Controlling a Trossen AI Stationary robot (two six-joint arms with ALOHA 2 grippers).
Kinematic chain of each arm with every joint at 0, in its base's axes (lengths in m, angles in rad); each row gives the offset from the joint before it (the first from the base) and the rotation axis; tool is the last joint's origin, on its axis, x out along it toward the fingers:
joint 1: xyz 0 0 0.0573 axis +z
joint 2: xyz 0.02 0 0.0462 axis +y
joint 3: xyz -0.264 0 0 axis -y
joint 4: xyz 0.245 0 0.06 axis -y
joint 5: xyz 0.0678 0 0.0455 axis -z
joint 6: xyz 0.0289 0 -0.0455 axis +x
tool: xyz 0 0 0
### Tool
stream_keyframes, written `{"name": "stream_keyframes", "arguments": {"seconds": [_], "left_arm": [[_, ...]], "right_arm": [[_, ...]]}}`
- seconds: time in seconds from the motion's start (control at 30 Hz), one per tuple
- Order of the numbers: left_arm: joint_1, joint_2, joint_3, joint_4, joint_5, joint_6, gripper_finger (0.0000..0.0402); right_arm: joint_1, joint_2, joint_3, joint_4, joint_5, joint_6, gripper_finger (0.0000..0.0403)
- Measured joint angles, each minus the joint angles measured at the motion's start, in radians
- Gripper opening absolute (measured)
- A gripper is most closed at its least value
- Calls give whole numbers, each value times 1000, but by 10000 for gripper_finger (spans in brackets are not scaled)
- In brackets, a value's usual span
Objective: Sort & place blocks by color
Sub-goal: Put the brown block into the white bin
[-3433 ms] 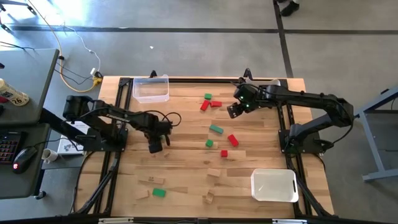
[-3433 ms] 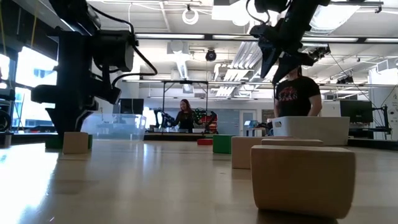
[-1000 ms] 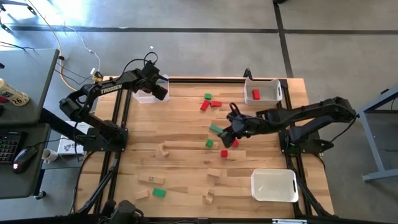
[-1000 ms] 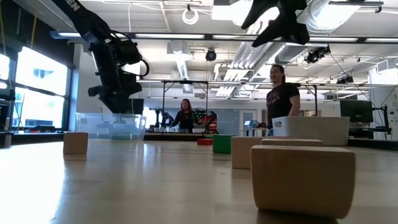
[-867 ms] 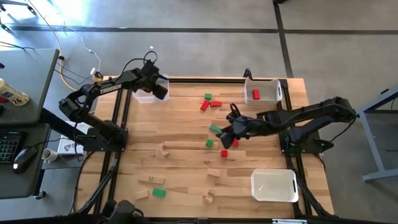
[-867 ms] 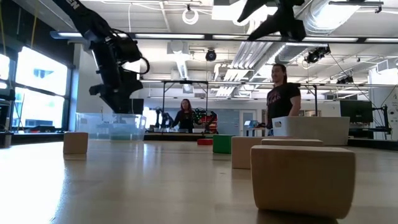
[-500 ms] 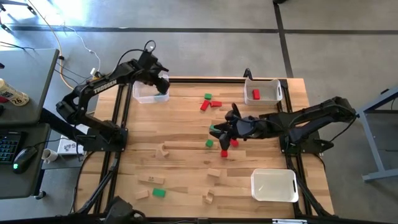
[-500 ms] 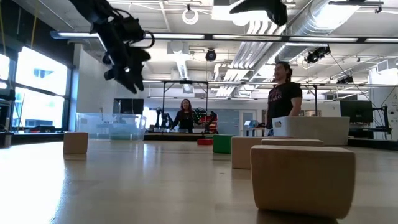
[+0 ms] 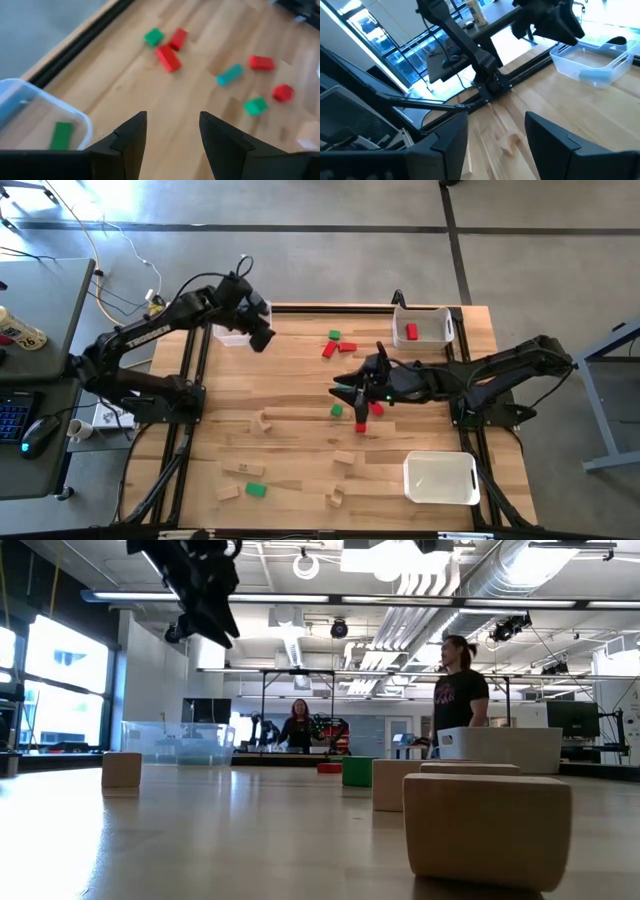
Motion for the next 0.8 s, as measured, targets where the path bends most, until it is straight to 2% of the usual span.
{"name": "stream_keyframes", "arguments": {"seconds": [0.27, 0.57, 0.8], "left_arm": [[-130, -61, 0, -14, -2, -62, 170], [-205, -88, 0, -61, -3, -135, 170], [-259, -87, 0, -185, -5, -209, 170]], "right_arm": [[14, 0, 0, 27, 5, -19, 183], [35, 22, 0, 30, 1, -6, 183], [47, 115, 0, -85, -121, 118, 183]]}}
